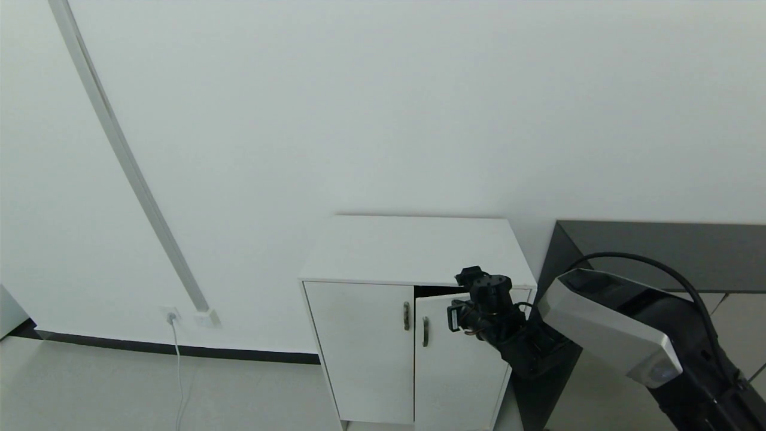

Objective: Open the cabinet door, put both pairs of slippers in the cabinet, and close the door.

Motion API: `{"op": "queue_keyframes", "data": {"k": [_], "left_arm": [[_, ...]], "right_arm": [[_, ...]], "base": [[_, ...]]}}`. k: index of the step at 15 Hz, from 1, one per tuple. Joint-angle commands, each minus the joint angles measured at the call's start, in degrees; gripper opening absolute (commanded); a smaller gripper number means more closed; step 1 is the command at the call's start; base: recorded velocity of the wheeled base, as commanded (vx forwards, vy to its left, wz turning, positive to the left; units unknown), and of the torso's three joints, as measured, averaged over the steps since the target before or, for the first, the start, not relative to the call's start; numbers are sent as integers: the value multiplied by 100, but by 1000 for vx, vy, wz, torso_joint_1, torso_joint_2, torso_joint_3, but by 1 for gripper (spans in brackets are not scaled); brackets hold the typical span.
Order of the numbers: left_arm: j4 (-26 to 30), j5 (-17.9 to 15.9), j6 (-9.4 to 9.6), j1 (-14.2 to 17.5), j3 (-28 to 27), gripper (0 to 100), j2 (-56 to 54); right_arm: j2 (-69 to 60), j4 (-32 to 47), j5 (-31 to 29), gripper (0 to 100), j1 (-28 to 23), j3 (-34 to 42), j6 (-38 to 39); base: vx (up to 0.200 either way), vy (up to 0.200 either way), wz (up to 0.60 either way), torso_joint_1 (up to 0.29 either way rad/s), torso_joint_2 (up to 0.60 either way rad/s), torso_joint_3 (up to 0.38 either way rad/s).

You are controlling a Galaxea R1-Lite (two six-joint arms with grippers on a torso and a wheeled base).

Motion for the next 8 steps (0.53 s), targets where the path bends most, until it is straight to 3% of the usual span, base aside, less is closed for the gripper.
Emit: {"op": "queue_keyframes", "data": {"k": [1, 8], "left_arm": [[0, 1, -2, -1, 0, 0, 7], [0, 1, -2, 8, 0, 0, 7]], "right_arm": [[164, 108, -8, 0, -25, -232, 1], [402, 231, -26, 0, -113, -812, 1]], "base": [[0, 0, 0, 0, 0, 0], [0, 0, 0, 0, 0, 0]]}}
